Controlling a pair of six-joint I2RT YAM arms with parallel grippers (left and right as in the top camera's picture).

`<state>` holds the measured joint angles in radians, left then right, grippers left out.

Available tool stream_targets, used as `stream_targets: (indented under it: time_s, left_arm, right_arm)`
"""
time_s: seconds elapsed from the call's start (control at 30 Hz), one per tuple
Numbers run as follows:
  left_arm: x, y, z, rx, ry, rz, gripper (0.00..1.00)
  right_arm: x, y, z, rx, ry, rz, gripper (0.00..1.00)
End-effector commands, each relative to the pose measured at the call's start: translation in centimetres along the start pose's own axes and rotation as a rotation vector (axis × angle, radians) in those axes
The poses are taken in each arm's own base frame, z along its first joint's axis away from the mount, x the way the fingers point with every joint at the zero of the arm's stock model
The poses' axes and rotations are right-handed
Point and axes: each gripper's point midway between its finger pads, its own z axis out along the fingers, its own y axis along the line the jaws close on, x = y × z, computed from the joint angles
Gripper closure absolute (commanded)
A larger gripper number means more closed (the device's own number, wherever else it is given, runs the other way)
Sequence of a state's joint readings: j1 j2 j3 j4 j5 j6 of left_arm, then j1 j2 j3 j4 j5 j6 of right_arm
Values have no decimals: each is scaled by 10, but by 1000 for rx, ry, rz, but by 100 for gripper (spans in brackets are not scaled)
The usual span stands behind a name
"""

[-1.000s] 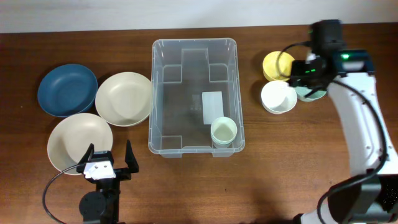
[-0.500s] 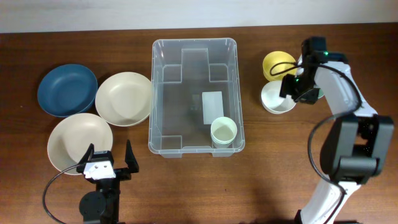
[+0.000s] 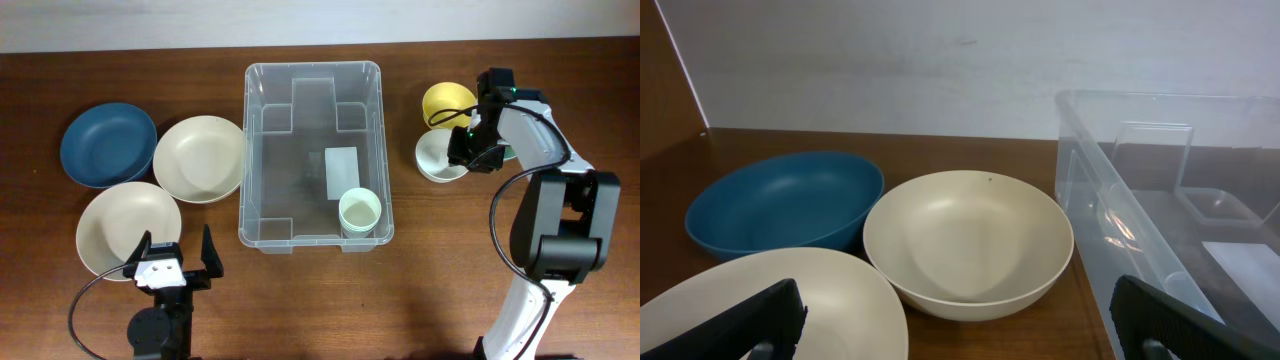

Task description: Pack container

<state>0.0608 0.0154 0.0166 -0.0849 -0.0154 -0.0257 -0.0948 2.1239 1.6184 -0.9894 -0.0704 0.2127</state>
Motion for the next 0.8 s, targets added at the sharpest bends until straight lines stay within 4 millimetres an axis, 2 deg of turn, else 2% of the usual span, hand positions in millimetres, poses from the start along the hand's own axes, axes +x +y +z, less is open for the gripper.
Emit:
stream_targets:
  time_s: [0.0, 0.1, 0.3, 0.4, 0.53, 0.77]
  left_arm:
    - [1, 0, 0, -1, -3, 13, 0]
    - [1, 0, 0, -1, -3, 13, 0]
    - [1, 0, 0, -1, -3, 13, 0]
    - [1, 0, 0, -1, -3, 13, 0]
    - [1, 0, 0, -1, -3, 13, 0]
    - [1, 0, 0, -1, -3, 13, 0]
  right_arm:
    - [6, 0, 13, 3, 34, 6, 61]
    - [9, -1, 17, 4, 39, 7, 61]
    - [18, -4, 38, 2, 36, 15, 62]
    - [21, -6, 41, 4, 42, 25, 73]
    - [21, -5, 41, 4, 41, 30, 96]
    - [23, -6, 41, 6, 52, 30, 96]
